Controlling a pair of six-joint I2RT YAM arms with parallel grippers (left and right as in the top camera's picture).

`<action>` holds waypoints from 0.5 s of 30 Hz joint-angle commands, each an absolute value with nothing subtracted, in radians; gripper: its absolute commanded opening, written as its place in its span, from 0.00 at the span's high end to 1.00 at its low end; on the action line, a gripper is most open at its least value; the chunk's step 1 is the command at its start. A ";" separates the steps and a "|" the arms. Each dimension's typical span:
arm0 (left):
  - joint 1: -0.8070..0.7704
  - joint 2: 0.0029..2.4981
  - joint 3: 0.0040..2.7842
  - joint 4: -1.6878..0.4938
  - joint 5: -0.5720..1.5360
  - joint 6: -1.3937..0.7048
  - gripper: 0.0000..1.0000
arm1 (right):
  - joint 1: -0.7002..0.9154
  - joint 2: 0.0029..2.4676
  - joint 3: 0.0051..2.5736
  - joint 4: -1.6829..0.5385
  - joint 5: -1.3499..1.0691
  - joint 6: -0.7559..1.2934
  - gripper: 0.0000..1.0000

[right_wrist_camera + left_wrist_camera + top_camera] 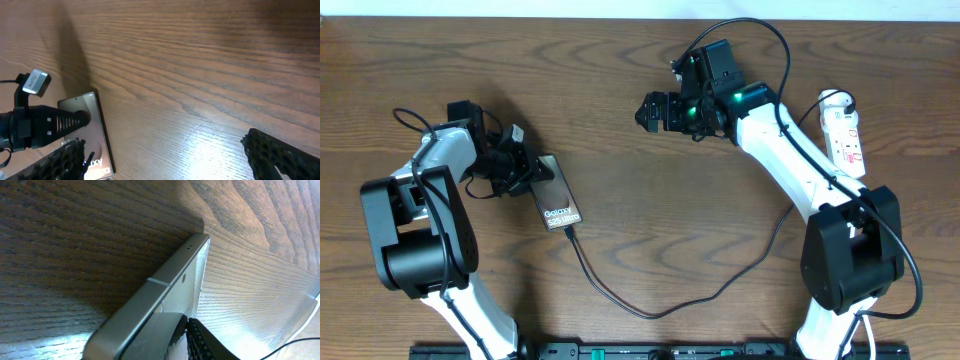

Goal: Plug charger to phone and switch on socket
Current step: 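Lay the phone flat on the table with the left gripper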

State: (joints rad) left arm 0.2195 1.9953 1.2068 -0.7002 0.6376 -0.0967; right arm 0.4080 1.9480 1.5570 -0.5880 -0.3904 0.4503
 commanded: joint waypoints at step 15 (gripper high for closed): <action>0.221 2.022 1.195 -0.743 0.424 -0.087 0.60 | 0.414 1.934 1.575 -0.595 -0.387 0.433 0.01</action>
State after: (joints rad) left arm 0.2184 1.9827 1.2133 -0.7353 0.5716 -0.0967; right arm 0.4080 1.9480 1.5570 -0.5919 -0.3904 0.4503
